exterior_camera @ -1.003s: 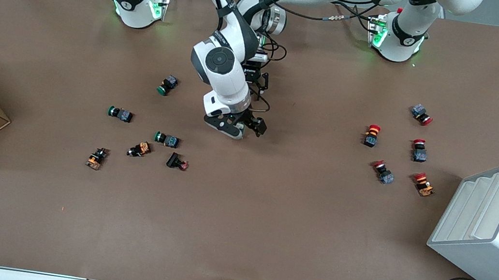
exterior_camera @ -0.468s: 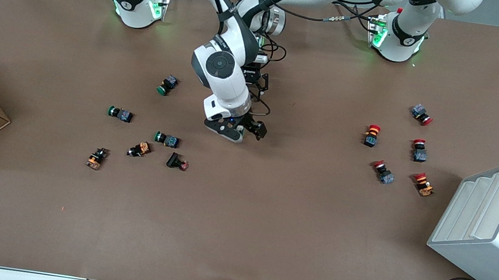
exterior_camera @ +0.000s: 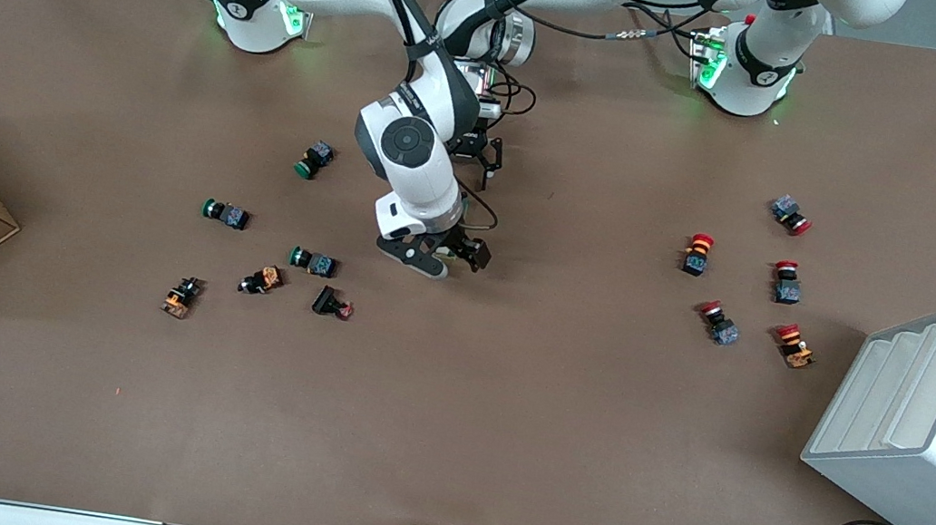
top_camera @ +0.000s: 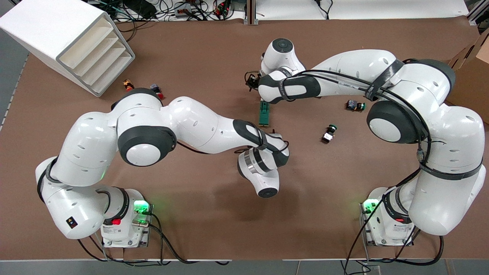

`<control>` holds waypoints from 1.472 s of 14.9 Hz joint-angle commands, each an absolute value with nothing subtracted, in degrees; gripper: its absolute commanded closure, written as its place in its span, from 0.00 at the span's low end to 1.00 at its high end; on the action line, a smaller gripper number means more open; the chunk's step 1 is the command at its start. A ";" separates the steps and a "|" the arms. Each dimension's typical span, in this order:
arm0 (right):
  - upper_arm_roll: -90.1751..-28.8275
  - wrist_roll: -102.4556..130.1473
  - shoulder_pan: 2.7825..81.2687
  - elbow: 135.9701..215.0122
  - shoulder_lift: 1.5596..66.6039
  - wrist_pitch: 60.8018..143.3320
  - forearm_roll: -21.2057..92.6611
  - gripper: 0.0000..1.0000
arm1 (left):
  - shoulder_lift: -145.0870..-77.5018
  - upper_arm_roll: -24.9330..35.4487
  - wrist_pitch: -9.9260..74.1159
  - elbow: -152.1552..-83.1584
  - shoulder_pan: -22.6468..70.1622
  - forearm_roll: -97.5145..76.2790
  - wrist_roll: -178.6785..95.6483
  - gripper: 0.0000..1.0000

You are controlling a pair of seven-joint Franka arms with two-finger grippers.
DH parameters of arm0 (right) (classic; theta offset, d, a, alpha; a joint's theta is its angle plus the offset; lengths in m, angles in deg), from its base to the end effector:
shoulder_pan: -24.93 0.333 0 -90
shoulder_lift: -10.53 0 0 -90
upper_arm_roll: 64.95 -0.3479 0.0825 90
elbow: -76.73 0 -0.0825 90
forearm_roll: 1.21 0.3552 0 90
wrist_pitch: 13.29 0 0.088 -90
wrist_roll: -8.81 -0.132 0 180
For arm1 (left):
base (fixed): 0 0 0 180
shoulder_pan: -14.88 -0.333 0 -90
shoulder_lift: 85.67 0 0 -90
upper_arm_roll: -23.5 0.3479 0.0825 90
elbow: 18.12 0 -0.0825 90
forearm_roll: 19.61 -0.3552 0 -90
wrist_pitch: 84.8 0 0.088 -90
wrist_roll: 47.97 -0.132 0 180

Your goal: Close load switch with both arms

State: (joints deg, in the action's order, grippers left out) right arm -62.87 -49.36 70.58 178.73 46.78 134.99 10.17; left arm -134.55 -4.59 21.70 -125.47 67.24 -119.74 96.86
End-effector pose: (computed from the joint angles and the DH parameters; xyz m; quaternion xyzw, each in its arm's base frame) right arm 0.4914 0.4699 0.2402 -0.9745 0.2005 -0.0174 0.0990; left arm 0.2169 -0.5746 0.1184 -0.8654 0.0128 -0.5009 0.0025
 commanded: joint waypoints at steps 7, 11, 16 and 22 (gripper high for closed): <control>-63.37 -48.93 69.93 175.26 50.34 135.86 10.57 0.00 | -133.31 -5.15 21.46 -124.56 67.27 -115.42 93.01 0.01; -63.37 -48.23 68.88 173.95 50.43 135.69 10.48 0.00 | -132.08 -5.77 21.37 -123.76 67.18 -112.52 90.99 0.01; -63.28 -45.25 66.50 172.71 49.82 133.76 10.13 0.00 | -131.73 -5.86 21.37 -123.85 67.18 -112.33 91.08 0.01; -63.37 -39.37 62.73 168.84 49.29 126.03 10.13 0.00 | -131.20 -6.83 21.37 -122.37 67.18 -109.71 89.85 0.01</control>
State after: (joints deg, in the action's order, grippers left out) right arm -62.55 -42.13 64.68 170.25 48.99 128.22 10.12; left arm -132.74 -6.20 21.69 -123.09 67.25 -112.54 92.30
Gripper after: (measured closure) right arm 0.000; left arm 0.009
